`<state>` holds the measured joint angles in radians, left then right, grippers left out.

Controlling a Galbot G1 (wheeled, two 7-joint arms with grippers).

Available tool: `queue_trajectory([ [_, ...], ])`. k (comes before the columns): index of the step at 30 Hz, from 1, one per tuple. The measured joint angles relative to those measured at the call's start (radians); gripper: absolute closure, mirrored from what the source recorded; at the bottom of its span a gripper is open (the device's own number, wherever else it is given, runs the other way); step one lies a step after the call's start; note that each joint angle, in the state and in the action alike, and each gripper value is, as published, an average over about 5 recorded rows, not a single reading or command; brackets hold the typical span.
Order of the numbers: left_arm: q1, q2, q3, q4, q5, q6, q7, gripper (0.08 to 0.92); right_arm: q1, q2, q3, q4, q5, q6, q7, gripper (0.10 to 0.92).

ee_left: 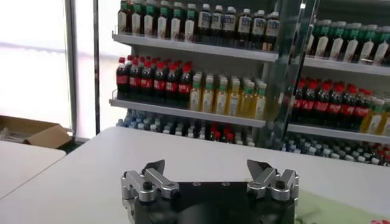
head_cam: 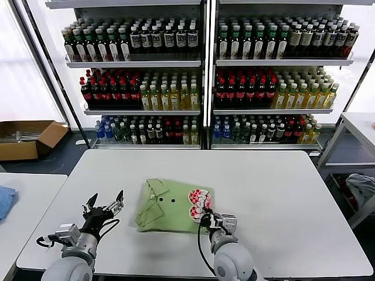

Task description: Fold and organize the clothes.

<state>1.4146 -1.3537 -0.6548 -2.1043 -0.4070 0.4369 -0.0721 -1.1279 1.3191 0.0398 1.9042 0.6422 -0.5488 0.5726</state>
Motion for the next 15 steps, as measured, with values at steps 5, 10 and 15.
queue_trajectory([
  [5, -0.002, -0.012, 0.004, -0.007, 0.0, -0.003, 0.001, 0.177, -0.003, -0.067, 0.04, 0.004, -0.03, -0.001, -0.027, 0.898],
  [10, 0.004, -0.024, 0.013, -0.02, 0.0, -0.005, 0.002, 0.177, 0.003, -0.126, 0.086, -0.009, -0.083, -0.003, -0.062, 0.897],
  [15, 0.009, -0.036, 0.02, -0.025, 0.006, -0.005, 0.003, 0.177, -0.003, -0.166, 0.126, -0.016, -0.145, -0.007, -0.1, 0.814],
])
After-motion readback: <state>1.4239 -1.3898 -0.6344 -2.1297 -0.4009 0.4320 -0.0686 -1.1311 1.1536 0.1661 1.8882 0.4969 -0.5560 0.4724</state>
